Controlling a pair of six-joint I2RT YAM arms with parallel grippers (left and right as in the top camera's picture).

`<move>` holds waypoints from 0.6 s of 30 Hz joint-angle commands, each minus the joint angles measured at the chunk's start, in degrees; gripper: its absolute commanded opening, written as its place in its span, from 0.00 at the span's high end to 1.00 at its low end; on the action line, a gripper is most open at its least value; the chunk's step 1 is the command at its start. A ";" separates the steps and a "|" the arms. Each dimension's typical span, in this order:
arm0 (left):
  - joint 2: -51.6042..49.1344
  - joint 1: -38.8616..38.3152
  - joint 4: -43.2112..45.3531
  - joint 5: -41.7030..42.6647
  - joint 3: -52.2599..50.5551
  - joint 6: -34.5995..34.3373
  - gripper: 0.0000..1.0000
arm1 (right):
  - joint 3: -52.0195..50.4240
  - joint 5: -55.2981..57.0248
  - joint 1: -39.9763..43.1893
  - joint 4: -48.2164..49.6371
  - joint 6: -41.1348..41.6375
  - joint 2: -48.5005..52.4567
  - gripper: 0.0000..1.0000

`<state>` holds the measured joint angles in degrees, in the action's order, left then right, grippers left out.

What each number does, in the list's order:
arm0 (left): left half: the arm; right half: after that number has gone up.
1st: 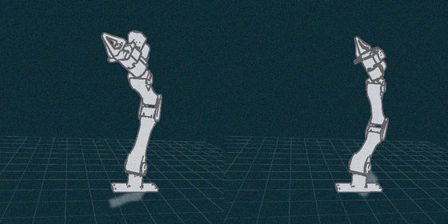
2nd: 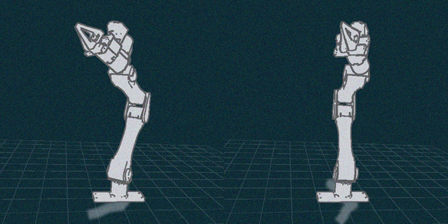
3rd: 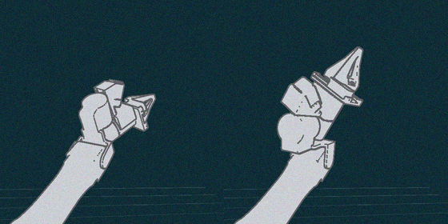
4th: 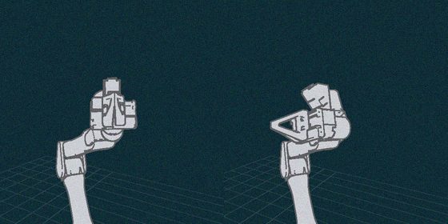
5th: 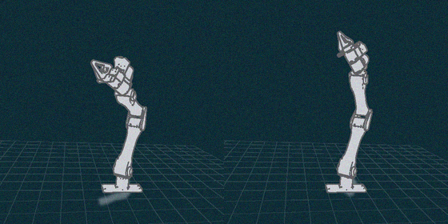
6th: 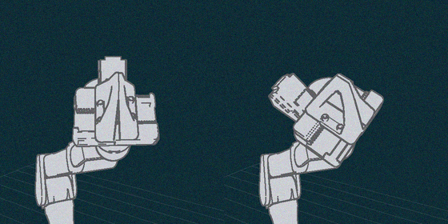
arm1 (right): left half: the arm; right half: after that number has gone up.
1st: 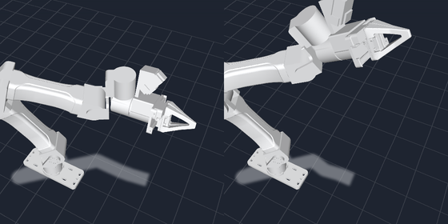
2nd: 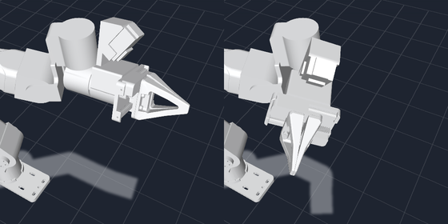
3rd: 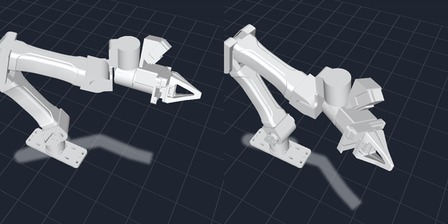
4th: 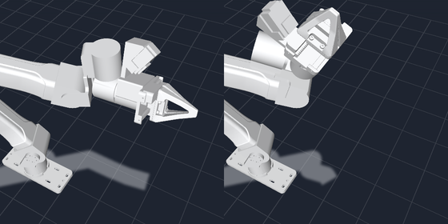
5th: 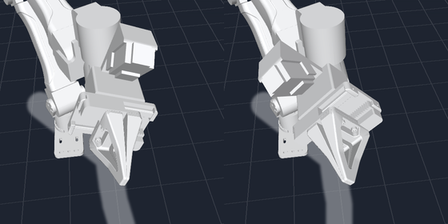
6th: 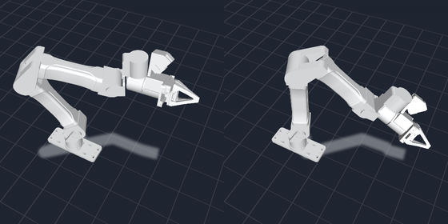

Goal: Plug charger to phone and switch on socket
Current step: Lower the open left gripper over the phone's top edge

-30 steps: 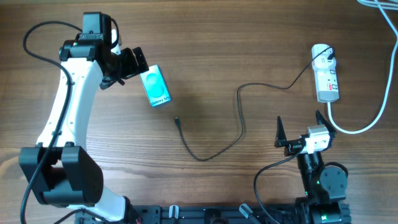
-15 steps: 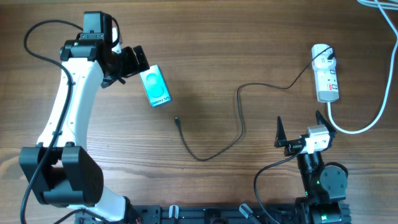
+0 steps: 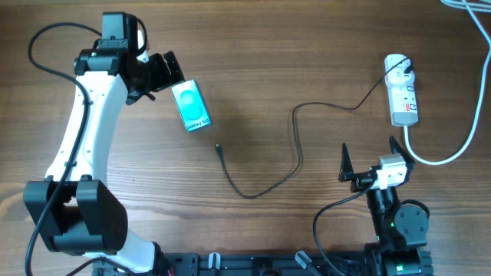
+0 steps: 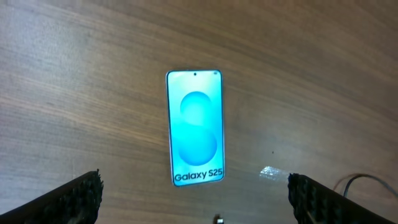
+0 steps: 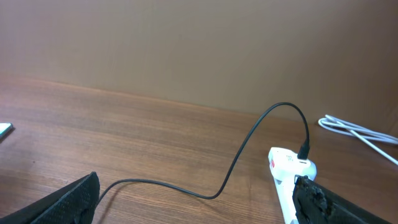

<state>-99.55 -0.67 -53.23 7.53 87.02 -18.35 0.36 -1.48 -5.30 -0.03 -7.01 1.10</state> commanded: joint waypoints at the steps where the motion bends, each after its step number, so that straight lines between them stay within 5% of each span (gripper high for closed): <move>1: -0.76 -0.24 2.29 0.07 -2.54 -0.57 0.00 | -0.07 -0.74 0.28 0.17 -0.48 -0.68 0.00; 18: -0.76 -0.24 7.43 0.07 -11.93 -0.55 0.00 | -0.07 -0.74 0.28 0.17 -0.48 -0.68 0.00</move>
<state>-99.55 -0.64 -46.68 7.53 76.79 -18.37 0.36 -1.48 -5.30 -0.01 -7.01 1.10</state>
